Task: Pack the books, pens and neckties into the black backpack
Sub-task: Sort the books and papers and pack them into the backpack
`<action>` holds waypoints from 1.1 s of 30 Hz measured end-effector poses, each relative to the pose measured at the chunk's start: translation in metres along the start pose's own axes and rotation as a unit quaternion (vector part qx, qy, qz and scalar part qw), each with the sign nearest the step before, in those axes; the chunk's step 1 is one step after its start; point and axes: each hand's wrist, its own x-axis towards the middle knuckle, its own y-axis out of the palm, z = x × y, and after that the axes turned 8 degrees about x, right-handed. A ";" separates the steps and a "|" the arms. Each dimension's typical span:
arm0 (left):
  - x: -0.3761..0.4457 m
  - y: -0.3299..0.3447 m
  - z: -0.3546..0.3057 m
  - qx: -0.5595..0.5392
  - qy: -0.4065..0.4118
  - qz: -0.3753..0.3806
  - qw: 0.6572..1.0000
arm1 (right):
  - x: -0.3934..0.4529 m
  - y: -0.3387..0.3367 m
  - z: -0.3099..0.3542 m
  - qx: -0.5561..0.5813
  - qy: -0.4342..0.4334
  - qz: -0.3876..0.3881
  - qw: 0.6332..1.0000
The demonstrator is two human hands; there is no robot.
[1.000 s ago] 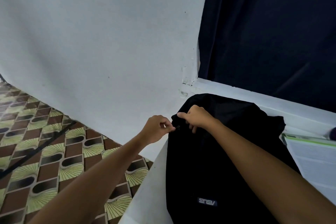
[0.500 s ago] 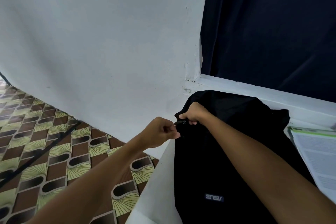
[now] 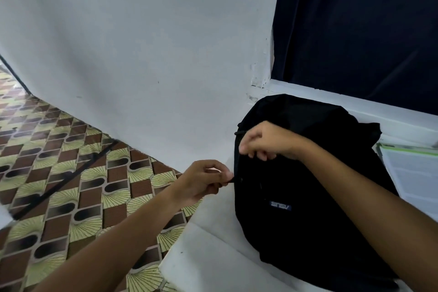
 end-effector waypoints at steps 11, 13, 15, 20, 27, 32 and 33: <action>0.007 0.004 0.003 -0.063 -0.090 -0.125 0.986 | -0.027 0.044 -0.001 -0.032 -0.010 0.074 0.997; 0.013 0.002 -0.003 0.002 -0.112 -0.116 0.987 | -0.032 0.043 0.002 -0.027 -0.006 0.068 0.997; 0.023 0.006 -0.011 0.084 -0.113 -0.075 0.987 | -0.038 0.042 0.006 -0.041 -0.019 0.061 0.997; 0.037 0.034 -0.028 0.253 -0.100 -0.014 0.962 | -0.052 0.049 0.007 -0.066 -0.044 0.019 0.997; 0.048 0.040 -0.007 0.213 -0.008 -0.105 0.971 | -0.094 0.057 0.005 -0.074 -0.064 0.022 0.995; 0.049 0.033 0.005 0.167 0.040 -0.120 0.978 | -0.140 0.058 0.002 -0.088 -0.053 0.095 0.990; 0.050 0.032 0.007 0.161 0.043 -0.129 0.977 | -0.148 0.058 0.001 -0.092 -0.040 0.111 0.989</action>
